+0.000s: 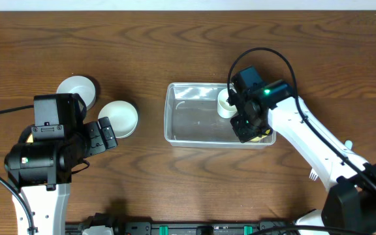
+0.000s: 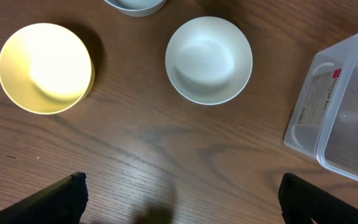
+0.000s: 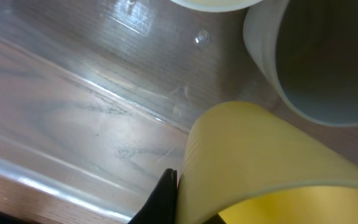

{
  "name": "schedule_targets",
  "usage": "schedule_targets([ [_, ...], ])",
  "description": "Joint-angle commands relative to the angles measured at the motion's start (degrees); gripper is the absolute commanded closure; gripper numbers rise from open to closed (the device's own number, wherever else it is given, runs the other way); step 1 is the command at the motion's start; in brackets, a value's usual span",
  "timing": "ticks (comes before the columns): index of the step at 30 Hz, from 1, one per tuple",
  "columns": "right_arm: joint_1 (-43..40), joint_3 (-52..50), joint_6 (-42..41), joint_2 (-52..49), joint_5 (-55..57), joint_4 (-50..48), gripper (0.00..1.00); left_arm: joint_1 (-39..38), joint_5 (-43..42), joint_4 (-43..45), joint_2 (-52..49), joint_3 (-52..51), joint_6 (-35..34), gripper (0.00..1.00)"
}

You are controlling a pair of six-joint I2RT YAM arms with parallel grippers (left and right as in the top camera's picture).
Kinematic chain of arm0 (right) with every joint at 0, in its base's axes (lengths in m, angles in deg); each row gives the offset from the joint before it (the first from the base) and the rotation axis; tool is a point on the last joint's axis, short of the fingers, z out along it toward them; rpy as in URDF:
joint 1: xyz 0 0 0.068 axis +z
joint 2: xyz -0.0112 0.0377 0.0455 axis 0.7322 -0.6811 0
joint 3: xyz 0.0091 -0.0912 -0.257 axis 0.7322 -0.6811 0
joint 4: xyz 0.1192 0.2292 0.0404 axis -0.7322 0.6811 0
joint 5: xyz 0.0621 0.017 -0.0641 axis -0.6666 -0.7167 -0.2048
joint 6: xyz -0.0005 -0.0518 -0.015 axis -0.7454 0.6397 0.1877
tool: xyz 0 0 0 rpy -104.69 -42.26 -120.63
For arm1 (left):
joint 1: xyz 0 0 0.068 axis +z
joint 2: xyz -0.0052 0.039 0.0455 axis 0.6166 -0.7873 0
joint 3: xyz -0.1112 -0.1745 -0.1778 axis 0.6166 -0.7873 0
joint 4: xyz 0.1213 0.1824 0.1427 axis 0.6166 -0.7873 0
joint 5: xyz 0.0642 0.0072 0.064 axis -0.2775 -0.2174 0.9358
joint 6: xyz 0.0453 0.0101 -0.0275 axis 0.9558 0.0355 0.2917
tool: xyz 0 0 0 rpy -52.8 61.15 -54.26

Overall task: Pack container
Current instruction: 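Carry the yellow cup into the container's front right, release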

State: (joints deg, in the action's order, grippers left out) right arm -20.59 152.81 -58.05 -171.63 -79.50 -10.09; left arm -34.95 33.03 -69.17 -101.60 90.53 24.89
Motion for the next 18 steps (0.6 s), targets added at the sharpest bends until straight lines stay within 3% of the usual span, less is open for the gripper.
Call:
schedule_targets([
  [1, -0.33, -0.20, -0.98, -1.70, 0.66, -0.04, 0.96, 0.09, 0.07, -0.42, -0.20, 0.59, -0.55, 0.02],
  [6, -0.33, -0.20, -0.98, -2.43, 0.66, -0.35, 0.81, 0.09, 0.07, -0.42, -0.20, 0.59, -0.55, 0.02],
  [18, -0.33, -0.20, -0.98, -2.43, 0.68, -1.46, 0.83, 0.09, 0.07, -0.42, -0.20, 0.59, -0.55, 0.02],
])
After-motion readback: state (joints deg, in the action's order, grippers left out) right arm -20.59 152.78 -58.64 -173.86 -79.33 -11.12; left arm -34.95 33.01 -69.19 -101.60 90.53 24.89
